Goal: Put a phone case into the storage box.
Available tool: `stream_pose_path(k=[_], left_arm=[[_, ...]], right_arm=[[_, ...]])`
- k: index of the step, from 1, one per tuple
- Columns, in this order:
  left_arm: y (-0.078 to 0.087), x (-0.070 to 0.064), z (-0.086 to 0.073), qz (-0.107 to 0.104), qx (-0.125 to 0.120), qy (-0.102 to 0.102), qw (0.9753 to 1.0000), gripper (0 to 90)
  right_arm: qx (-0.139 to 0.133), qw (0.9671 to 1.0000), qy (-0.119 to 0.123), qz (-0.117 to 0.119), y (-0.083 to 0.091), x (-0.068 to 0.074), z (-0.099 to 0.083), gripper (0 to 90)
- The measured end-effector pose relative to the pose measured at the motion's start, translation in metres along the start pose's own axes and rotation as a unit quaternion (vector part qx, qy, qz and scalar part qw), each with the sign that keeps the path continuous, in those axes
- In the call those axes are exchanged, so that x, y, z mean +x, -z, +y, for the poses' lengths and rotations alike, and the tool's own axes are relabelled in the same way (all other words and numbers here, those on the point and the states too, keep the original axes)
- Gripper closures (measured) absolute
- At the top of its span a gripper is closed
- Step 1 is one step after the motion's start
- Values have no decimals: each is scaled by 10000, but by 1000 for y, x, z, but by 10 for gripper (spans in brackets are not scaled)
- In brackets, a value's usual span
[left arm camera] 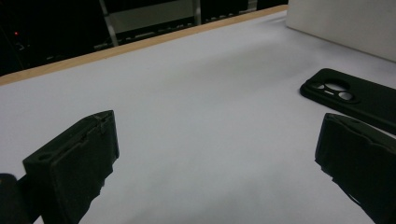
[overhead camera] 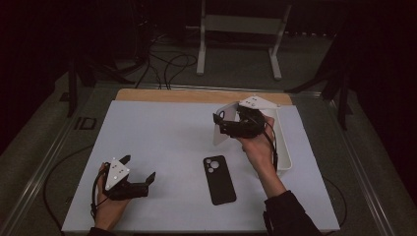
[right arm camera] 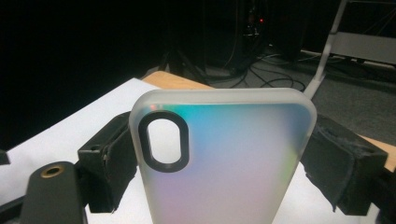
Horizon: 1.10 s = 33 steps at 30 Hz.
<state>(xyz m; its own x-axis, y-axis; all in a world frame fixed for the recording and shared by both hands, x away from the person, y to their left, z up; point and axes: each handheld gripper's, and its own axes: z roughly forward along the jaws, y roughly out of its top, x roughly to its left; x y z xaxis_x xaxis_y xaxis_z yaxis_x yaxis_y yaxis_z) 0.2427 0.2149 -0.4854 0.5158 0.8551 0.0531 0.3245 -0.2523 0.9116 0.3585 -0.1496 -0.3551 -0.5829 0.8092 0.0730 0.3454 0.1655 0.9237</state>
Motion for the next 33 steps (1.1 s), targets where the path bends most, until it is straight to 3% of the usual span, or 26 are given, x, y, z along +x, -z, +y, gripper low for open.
stream_pose_path(k=[18,33], left_arm=[[-1,1,0,30,26,56,10000,2],[-1,1,-1,50,41,62,10000,2]], right_arm=[[14,9996,89,-270,-9,-22,18,169],[-17,9987,-73,-507,-15,-44,28,169]])
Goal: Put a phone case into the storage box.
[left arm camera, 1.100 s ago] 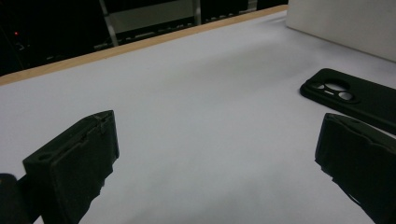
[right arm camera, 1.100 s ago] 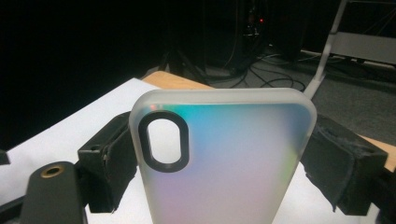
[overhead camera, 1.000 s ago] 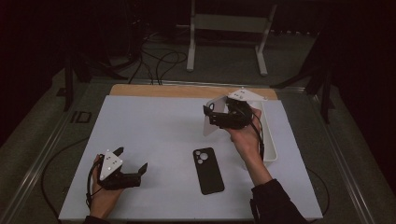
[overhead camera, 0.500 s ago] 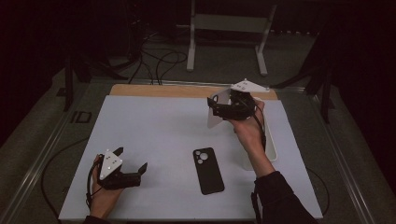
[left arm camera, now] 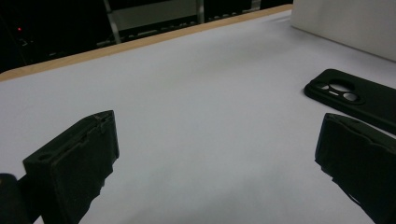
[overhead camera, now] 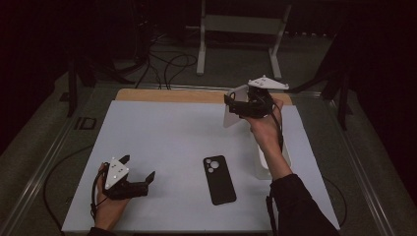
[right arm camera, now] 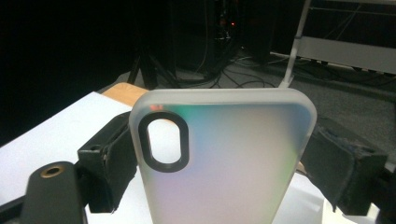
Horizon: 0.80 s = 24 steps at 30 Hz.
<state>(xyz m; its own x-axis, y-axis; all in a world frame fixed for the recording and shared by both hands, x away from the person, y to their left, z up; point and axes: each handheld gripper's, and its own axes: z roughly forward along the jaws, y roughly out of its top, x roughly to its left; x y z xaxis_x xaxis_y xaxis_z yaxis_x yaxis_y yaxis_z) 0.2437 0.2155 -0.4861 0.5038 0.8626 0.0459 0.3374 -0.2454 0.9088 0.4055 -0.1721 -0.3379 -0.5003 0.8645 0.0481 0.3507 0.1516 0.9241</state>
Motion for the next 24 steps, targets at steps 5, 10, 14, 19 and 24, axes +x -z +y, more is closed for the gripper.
stream_pose_path(k=[5,10,14,19,24], left_arm=[[0,0,0,12,-3,-7,10000,2],[1,0,0,8,-19,24,10000,2],[0,0,0,13,-1,-3,10000,2],[0,0,0,11,-2,3,10000,2],[0,0,0,17,-4,-3,10000,2]], right_arm=[[20,9999,-93,-122,-4,-9,2,169],[60,9994,-145,-311,-7,-19,-1,169],[99,9988,-242,-423,-8,-29,-3,169],[126,9976,-319,-594,-8,-41,-5,169],[222,9962,-366,-762,-9,-51,-8,169]])
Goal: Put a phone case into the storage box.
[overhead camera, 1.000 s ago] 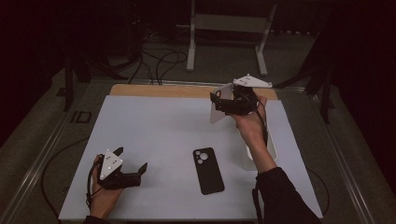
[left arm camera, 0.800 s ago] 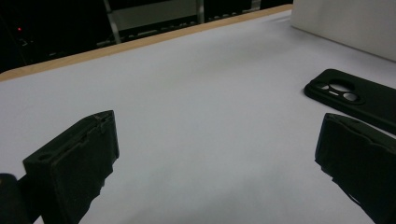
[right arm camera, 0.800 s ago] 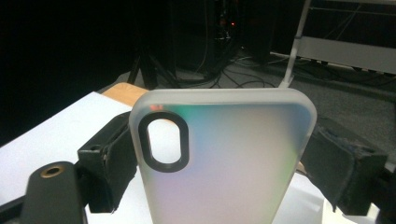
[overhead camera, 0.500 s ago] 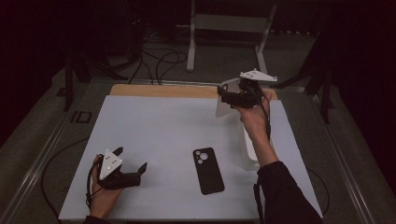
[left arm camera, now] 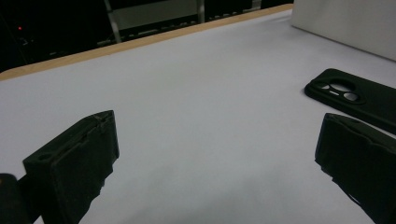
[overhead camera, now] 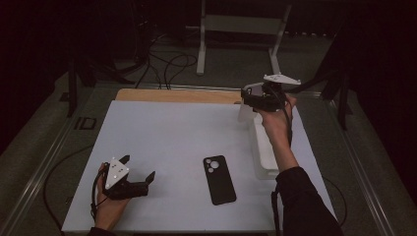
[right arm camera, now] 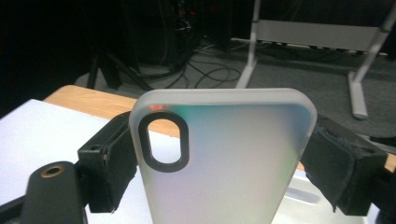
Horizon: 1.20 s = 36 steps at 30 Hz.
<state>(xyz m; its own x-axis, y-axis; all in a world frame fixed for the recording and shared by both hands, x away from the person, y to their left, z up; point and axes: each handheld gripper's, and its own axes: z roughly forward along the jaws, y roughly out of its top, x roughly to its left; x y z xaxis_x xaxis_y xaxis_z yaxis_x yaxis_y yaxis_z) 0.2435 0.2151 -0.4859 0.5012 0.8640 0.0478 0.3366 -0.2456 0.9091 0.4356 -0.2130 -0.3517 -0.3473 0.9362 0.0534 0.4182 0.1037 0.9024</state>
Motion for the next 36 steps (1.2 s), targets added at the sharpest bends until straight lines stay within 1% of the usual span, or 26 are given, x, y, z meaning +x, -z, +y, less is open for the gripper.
stream_pose_path(k=[7,12,15,19,22,29,31,36], left_arm=[[0,0,0,3,2,5,10000,2],[0,0,0,-3,2,8,10000,2],[0,0,0,-7,-2,18,10000,2],[0,0,0,-6,-6,21,10000,2],[0,1,0,-9,-19,32,10000,2],[0,1,0,-3,-20,33,10000,2],[0,1,0,-3,-29,40,10000,2],[0,1,0,5,-27,43,10000,2]], right_arm=[[31,9998,-1,-207,-3,-10,-1,169],[64,9994,-50,-332,-5,-19,-2,169],[65,9992,-113,-386,-5,-25,-3,169],[74,9984,-256,-500,-4,-34,-4,169],[102,9978,-269,-595,-4,-40,-5,169],[184,9959,-305,-827,-8,-47,-8,169],[206,9956,-336,-847,-10,-48,-10,169],[255,9951,-329,-895,-15,-51,-12,169]])
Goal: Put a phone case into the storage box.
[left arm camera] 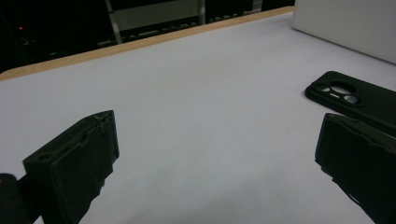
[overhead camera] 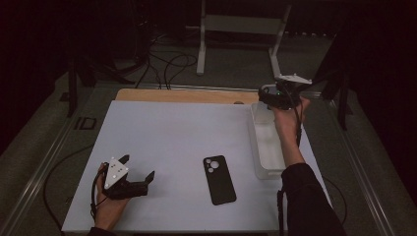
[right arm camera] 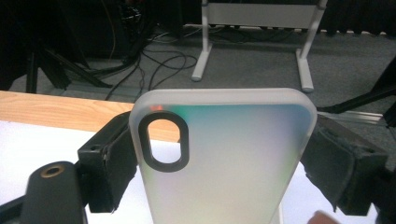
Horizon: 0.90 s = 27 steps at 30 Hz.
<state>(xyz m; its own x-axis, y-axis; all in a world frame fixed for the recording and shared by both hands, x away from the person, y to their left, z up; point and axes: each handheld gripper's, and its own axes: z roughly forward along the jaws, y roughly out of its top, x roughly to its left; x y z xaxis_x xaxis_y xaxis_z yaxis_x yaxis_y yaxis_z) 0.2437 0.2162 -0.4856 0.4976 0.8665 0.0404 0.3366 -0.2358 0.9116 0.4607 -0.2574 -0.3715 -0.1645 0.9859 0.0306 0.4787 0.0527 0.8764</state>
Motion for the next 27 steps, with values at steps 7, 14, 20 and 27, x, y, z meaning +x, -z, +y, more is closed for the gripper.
stream_pose_path(k=[7,14,20,27], left_arm=[[1,0,0,13,-24,13,10000,2],[0,0,0,11,-16,-2,10000,2],[0,0,0,8,-14,-3,10000,2],[0,-1,0,-4,-5,-24,10000,2]], right_arm=[[77,9999,-38,-85,-8,-7,-4,169],[198,9996,-138,-115,-18,-10,-12,169],[327,9993,-126,-130,-29,-7,-18,168],[412,9990,-126,-151,-36,-3,-24,168]])
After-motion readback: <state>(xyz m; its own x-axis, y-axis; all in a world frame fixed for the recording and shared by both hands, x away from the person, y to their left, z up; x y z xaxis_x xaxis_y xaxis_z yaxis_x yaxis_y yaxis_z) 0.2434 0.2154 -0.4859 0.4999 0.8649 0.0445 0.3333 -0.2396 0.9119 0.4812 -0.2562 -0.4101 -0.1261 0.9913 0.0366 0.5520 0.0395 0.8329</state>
